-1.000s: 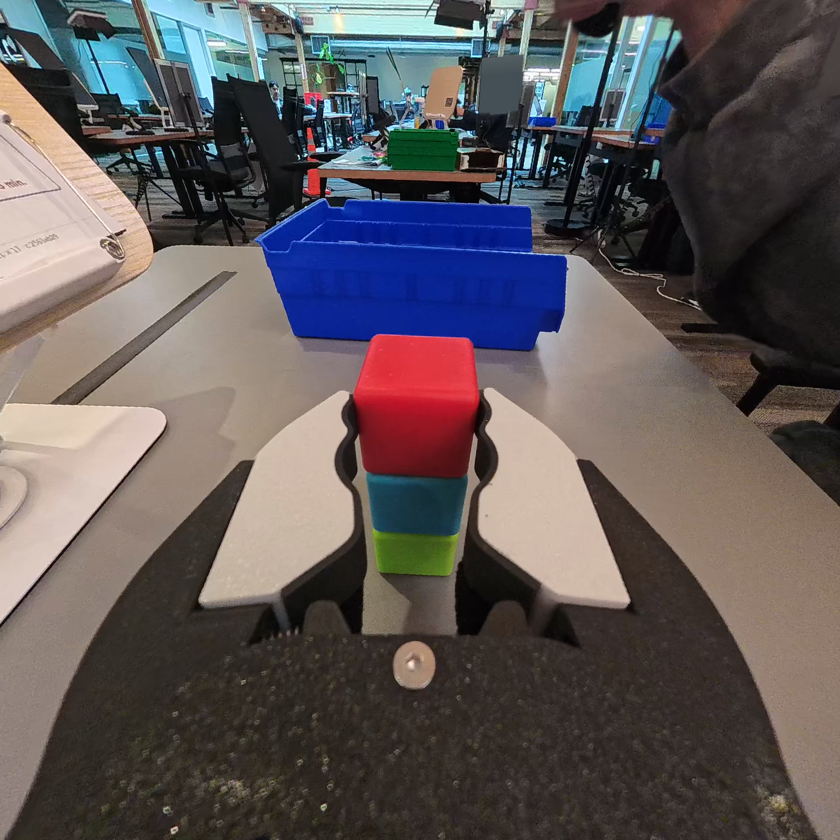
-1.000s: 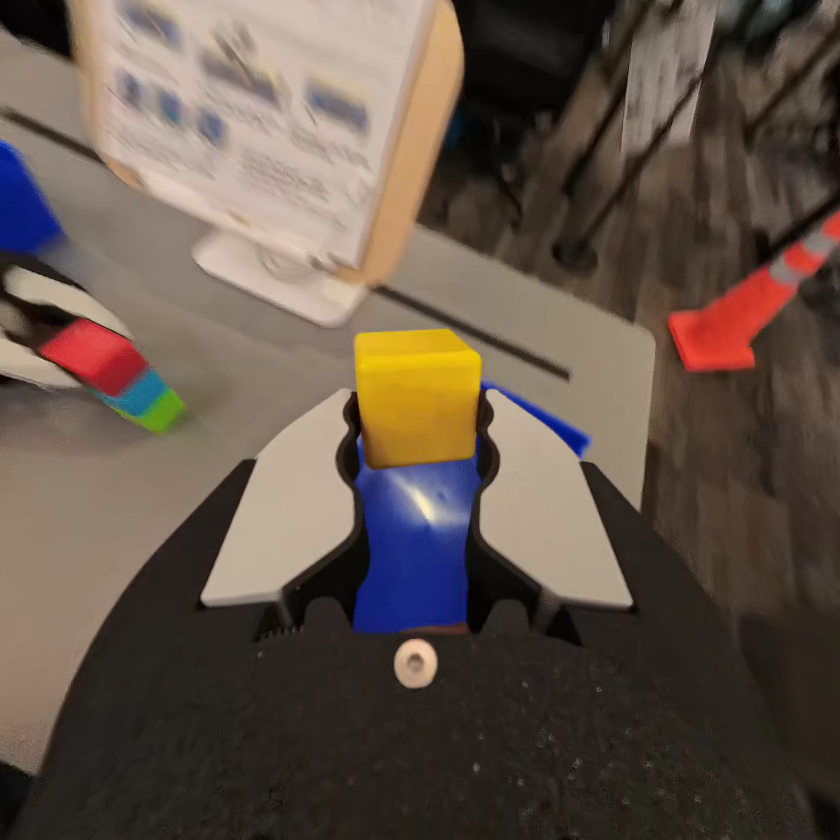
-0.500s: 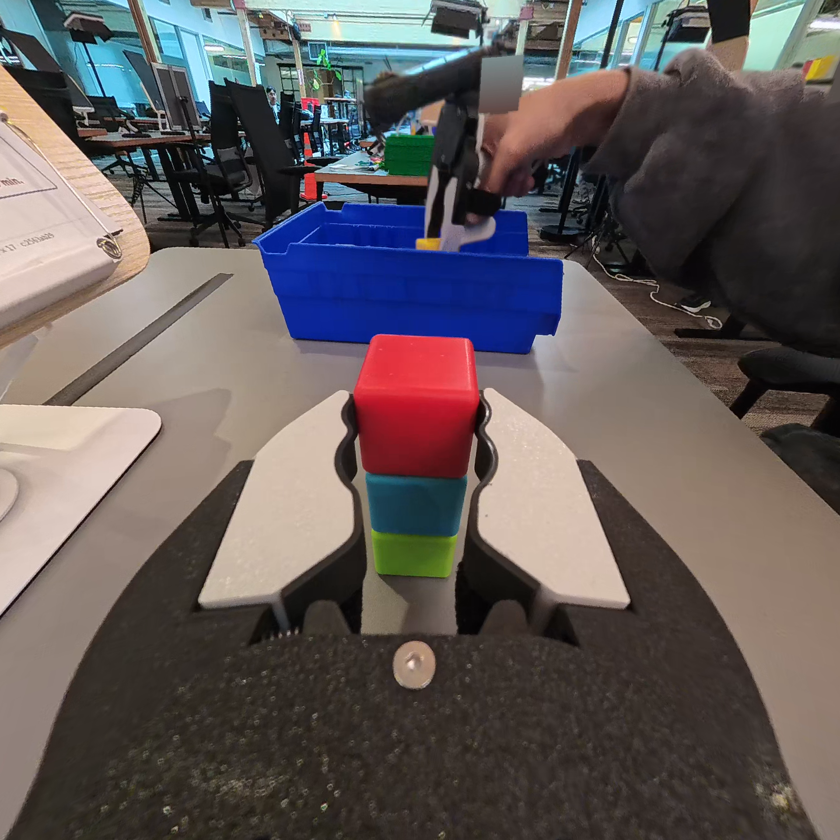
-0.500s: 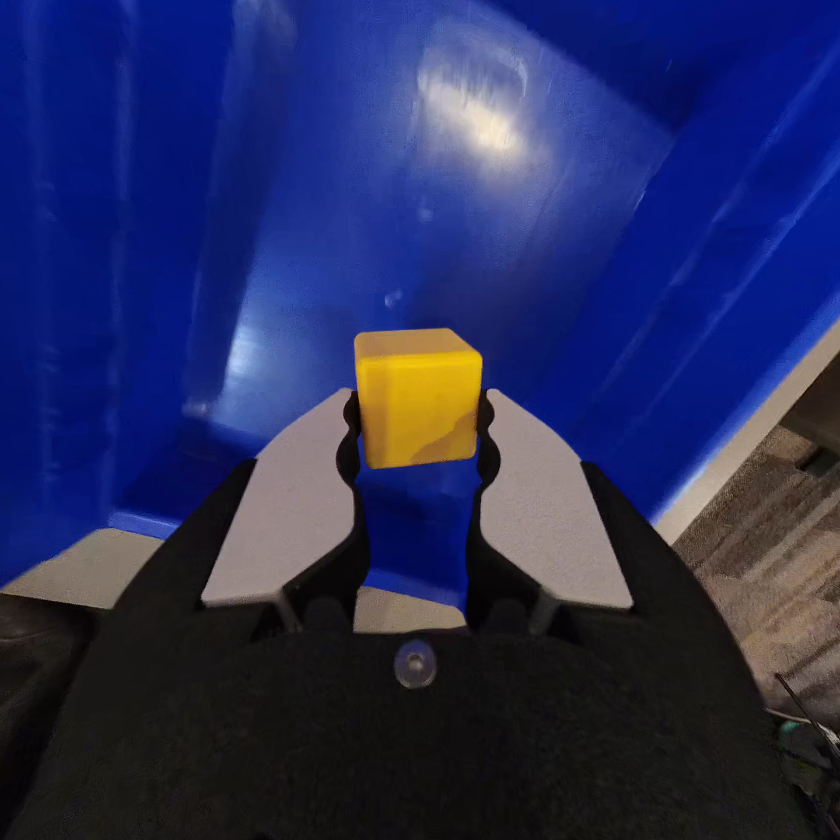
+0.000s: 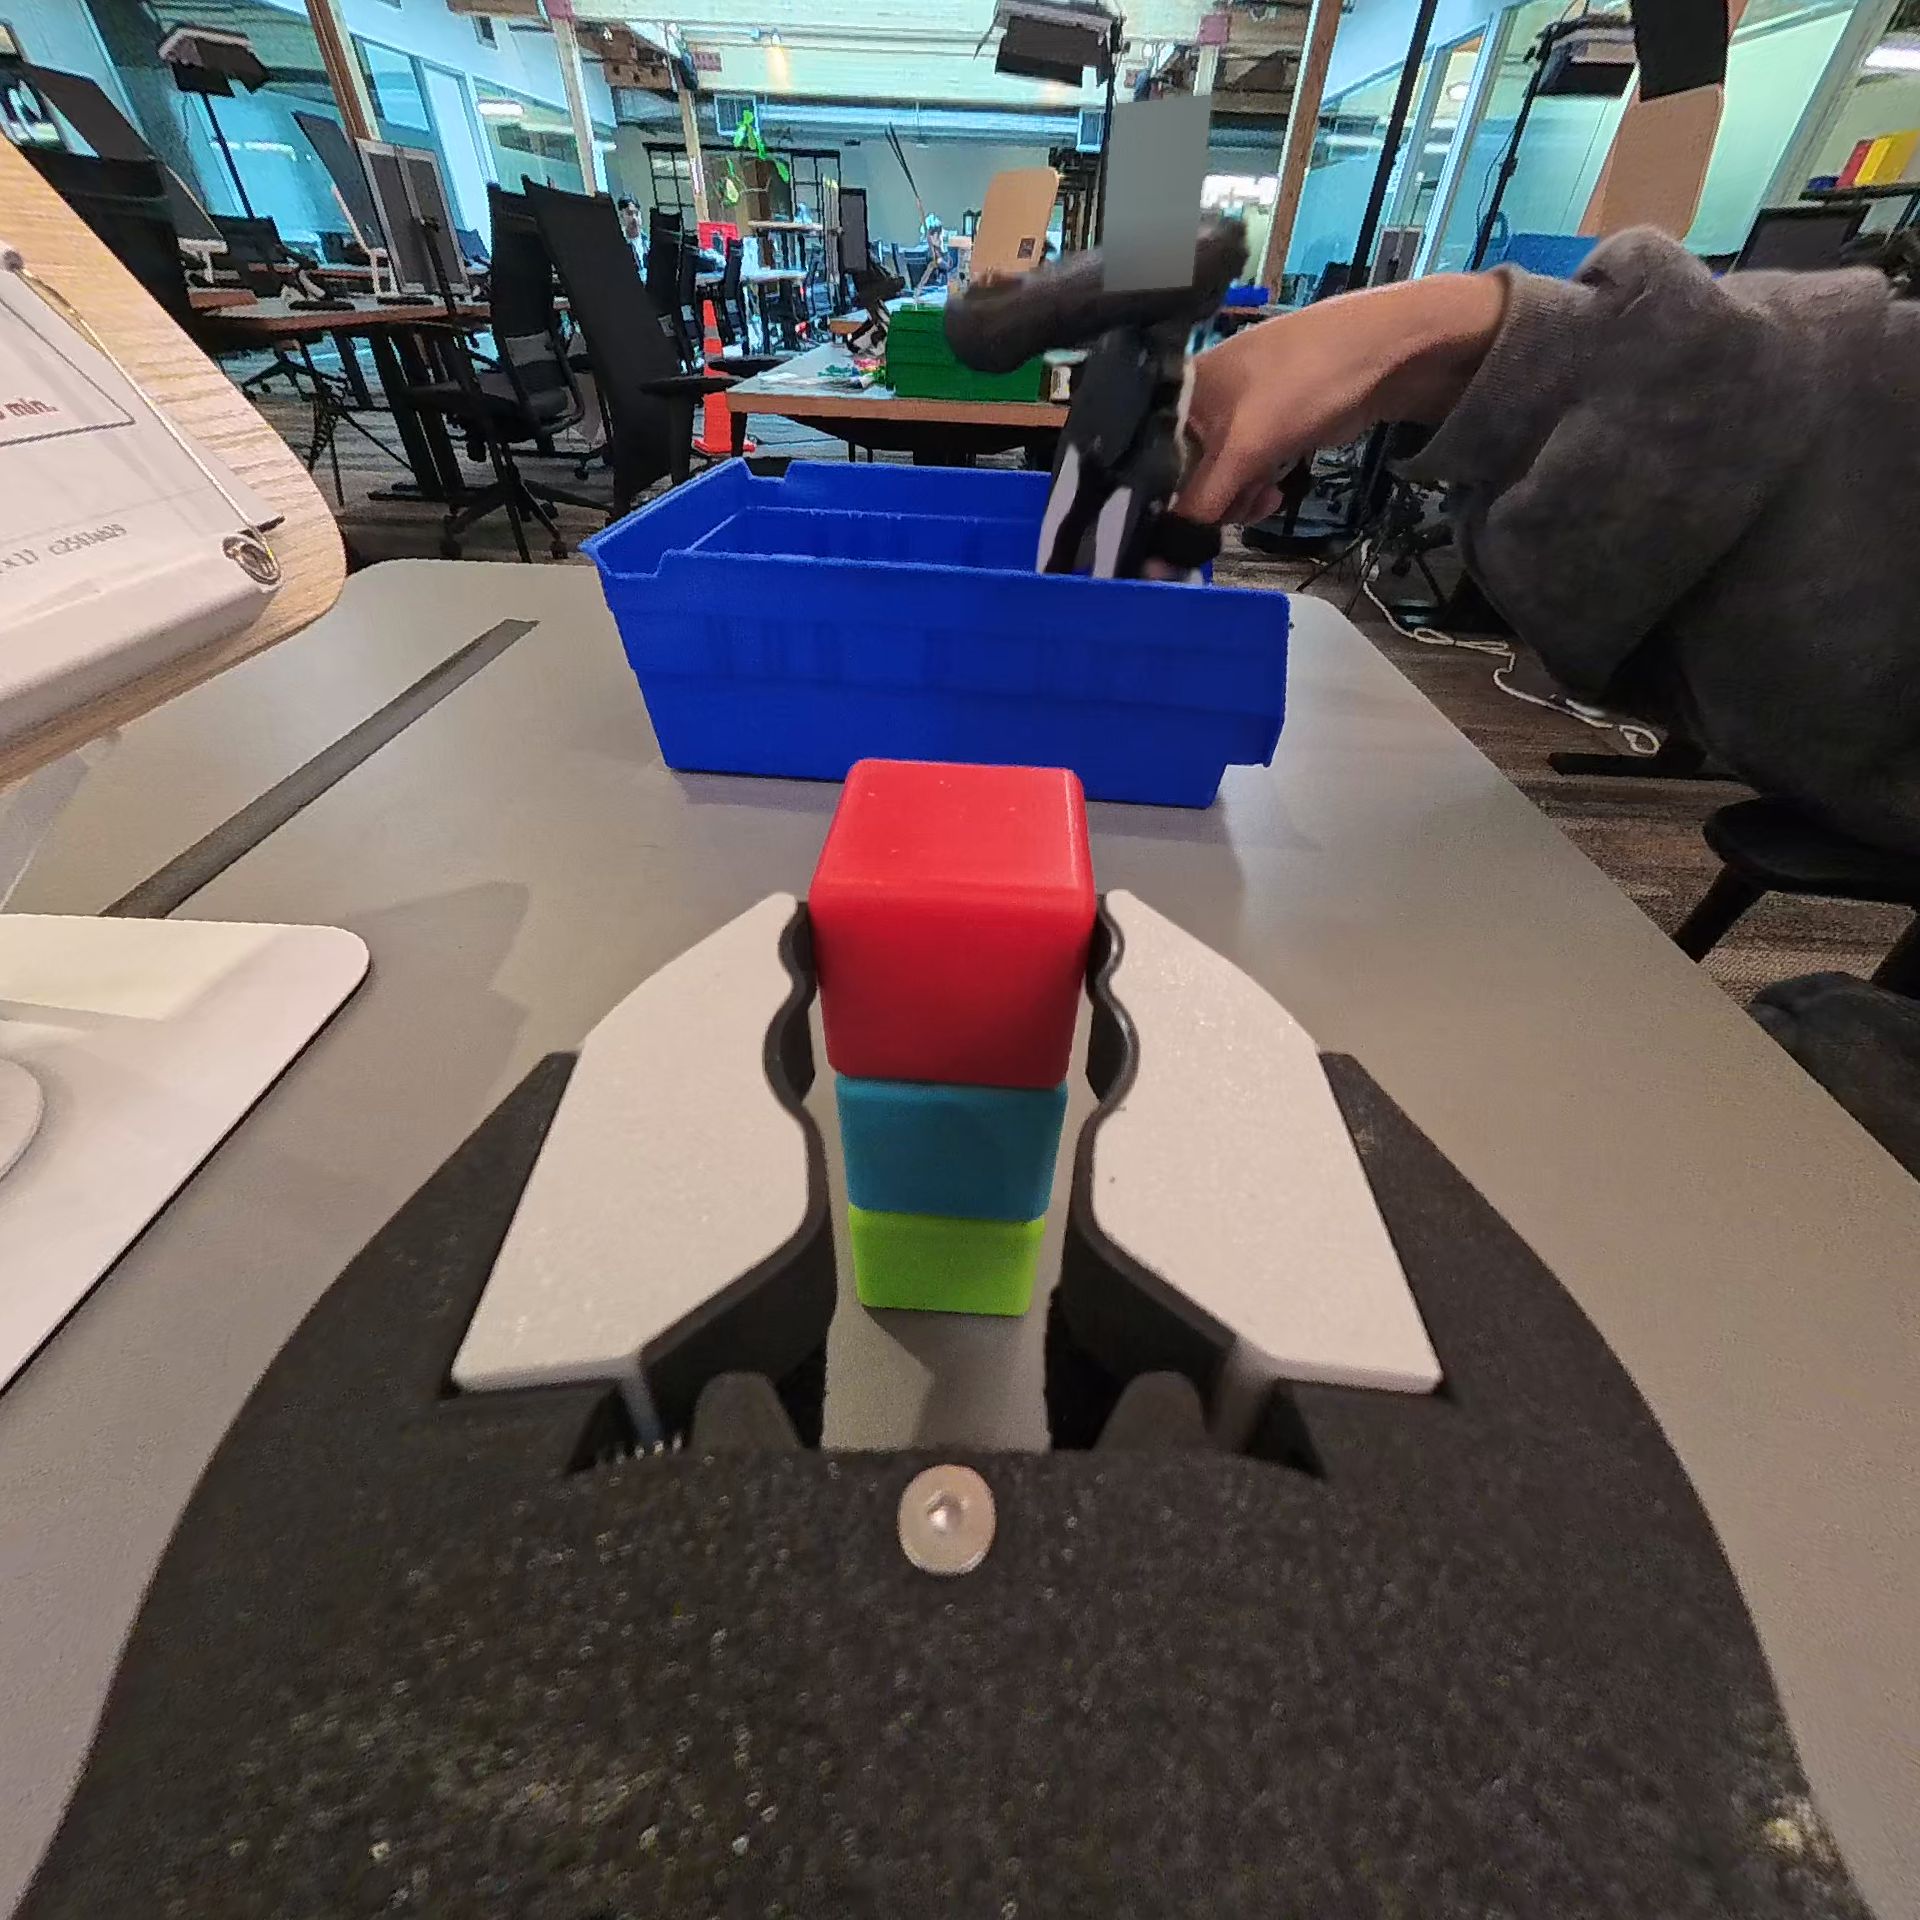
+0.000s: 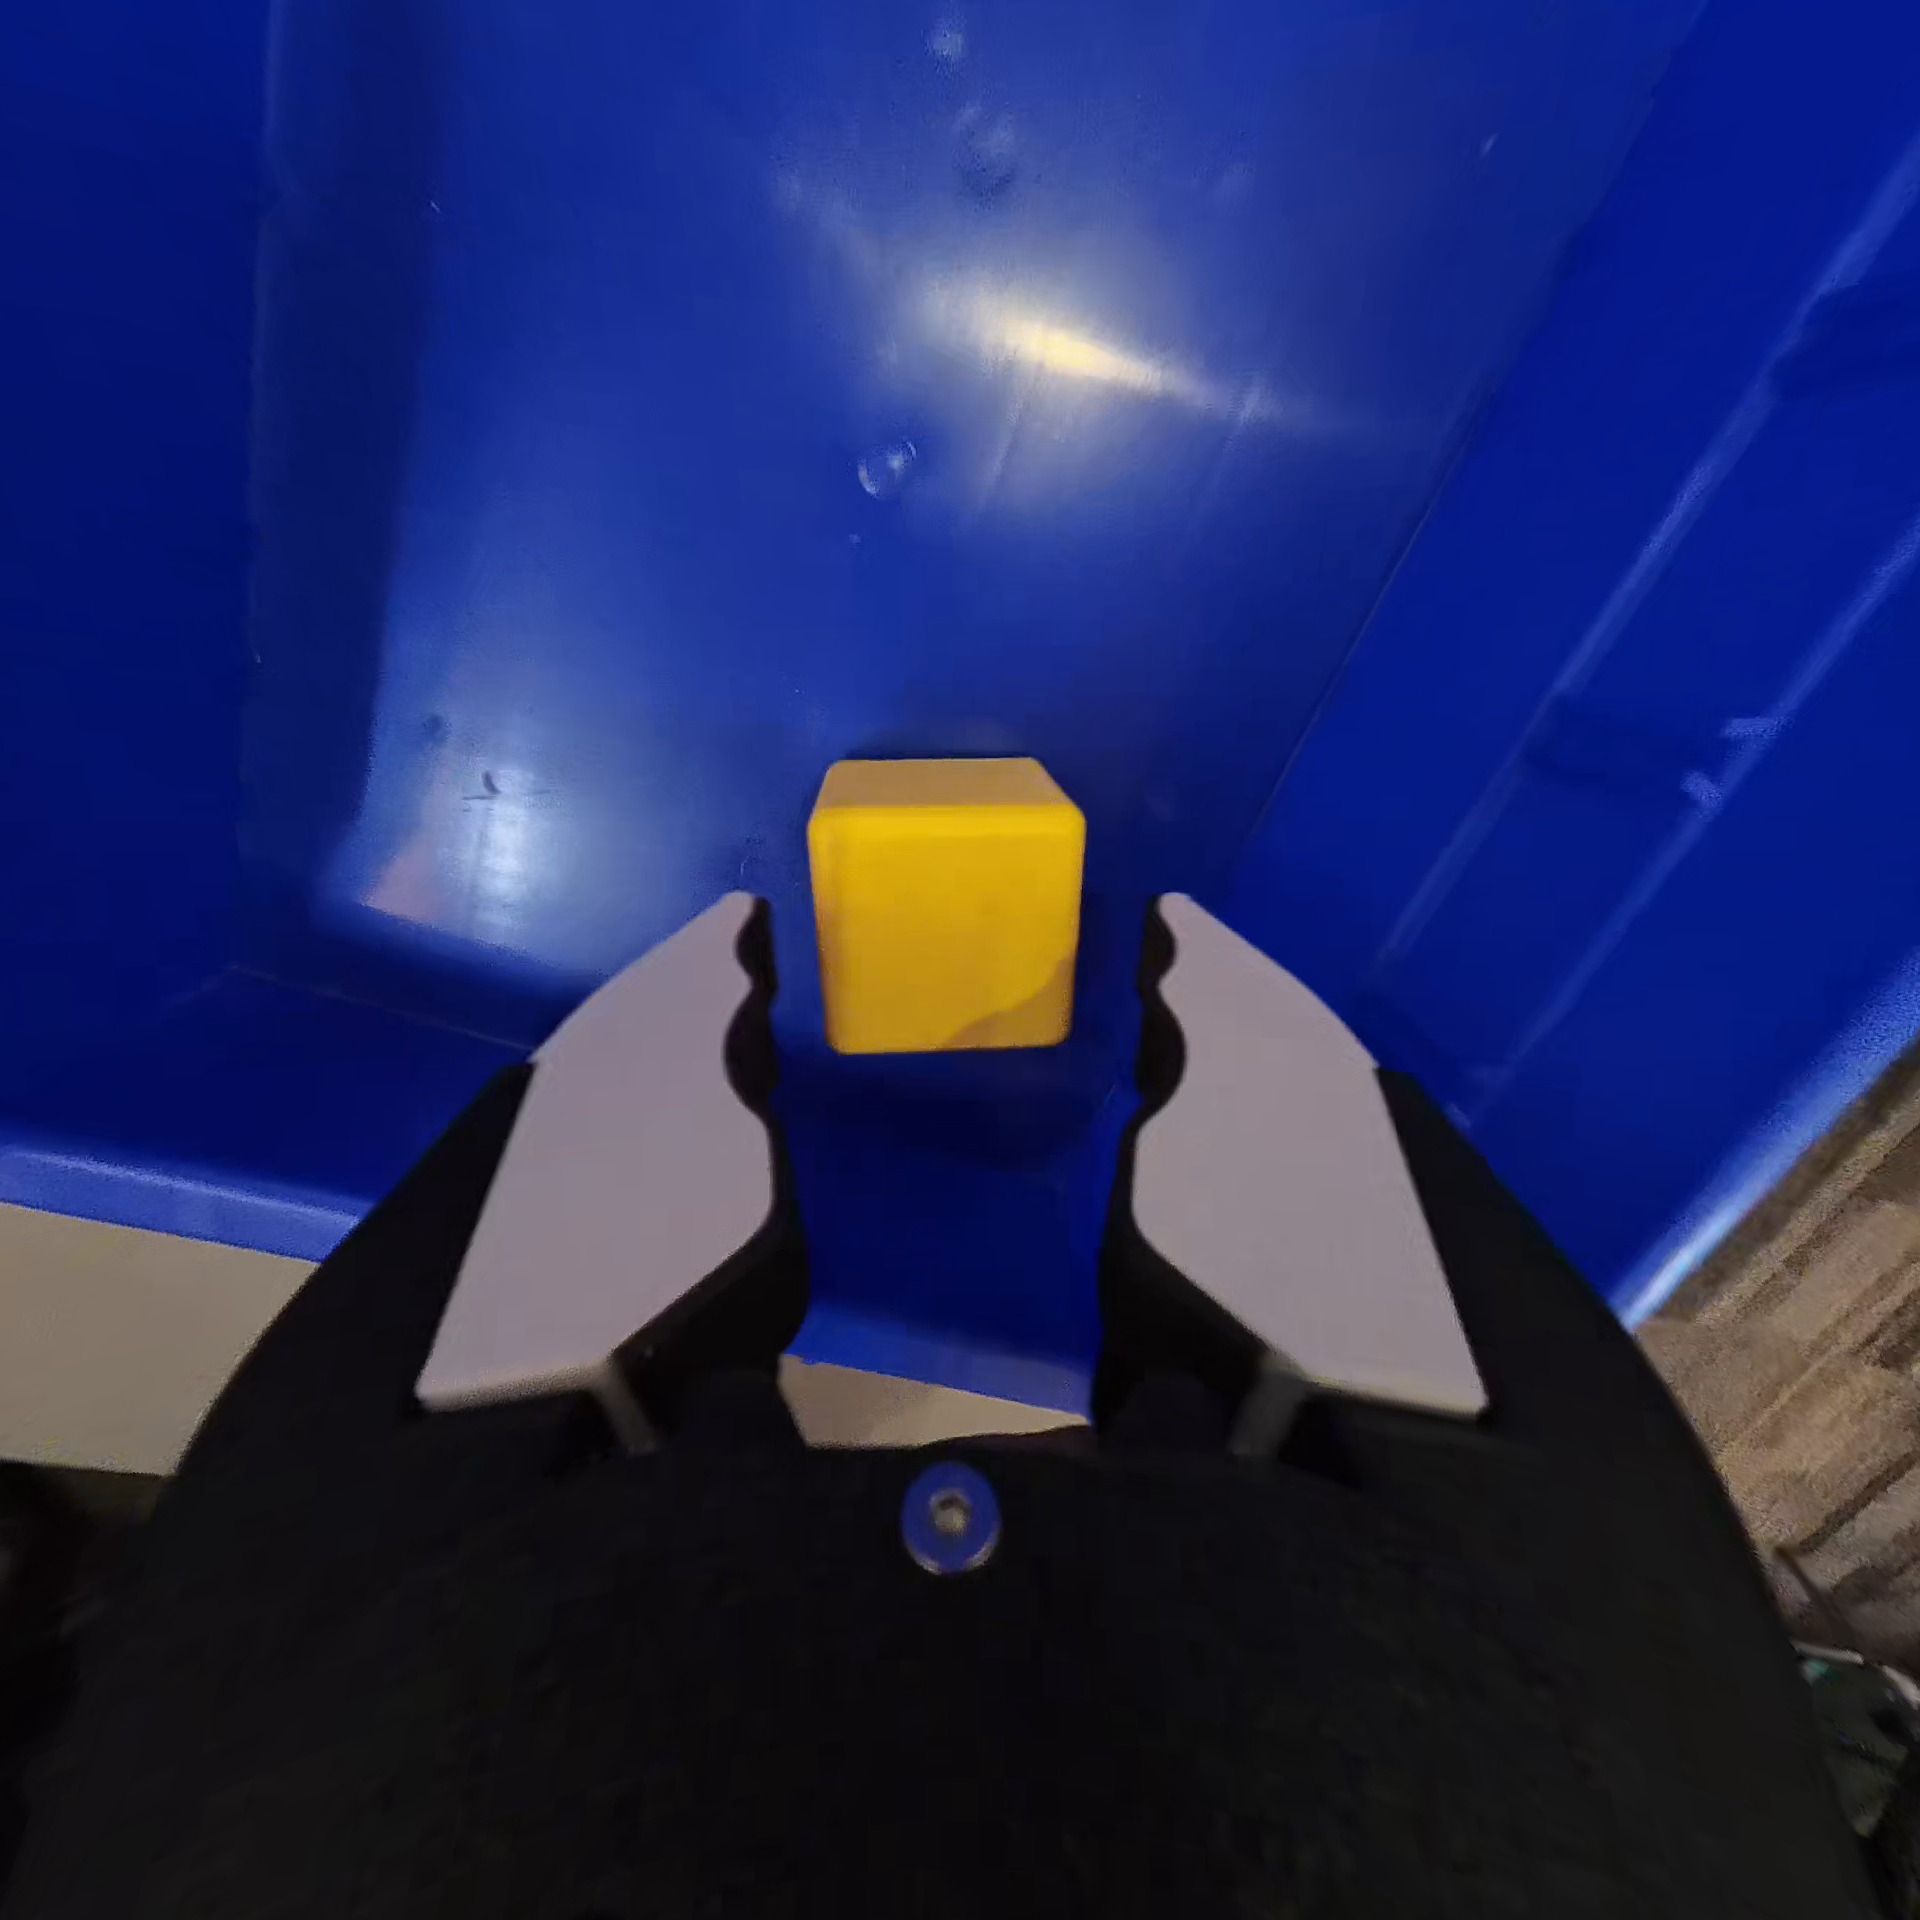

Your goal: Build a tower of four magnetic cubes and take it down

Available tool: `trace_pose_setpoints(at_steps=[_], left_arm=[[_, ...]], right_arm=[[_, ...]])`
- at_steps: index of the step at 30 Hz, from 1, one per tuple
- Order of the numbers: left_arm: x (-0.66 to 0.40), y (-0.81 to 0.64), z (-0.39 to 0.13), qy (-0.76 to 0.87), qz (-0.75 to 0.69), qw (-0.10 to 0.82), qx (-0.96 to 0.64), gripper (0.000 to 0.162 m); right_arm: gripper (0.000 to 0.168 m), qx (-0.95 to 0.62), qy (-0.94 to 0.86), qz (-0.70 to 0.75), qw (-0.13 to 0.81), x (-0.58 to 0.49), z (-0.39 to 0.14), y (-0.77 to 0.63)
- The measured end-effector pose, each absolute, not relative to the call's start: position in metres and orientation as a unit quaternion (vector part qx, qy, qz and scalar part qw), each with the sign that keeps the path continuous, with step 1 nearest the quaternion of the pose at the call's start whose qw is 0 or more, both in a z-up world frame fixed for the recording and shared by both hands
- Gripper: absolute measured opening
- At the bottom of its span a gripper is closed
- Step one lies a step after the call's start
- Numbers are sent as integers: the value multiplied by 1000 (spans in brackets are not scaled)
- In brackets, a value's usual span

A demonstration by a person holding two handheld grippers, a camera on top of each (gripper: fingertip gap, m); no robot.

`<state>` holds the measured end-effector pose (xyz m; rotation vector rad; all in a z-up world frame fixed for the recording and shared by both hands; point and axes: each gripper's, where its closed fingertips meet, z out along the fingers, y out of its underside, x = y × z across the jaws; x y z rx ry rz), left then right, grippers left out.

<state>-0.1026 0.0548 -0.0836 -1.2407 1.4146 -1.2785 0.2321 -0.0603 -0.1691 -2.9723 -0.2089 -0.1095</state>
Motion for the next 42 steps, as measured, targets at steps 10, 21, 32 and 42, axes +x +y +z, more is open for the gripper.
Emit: trace_pose_setpoints(at_steps=[10,21,32,42], left_arm=[[-118,61,-97,582,-453,408,-538,79],[-106,57,-132,614,-419,352,-569,73],[-101,52,-140,639,-399,344,-561,49],[-104,44,-140,655,-405,336,-542,49]], right_arm=[[78,-883,-70,-6,463,162,-85,-67],[77,-804,-146,158,555,46,-86,-112],[69,-742,-156,270,594,-15,-69,-93],[75,-674,-277,345,591,-104,-73,26]])
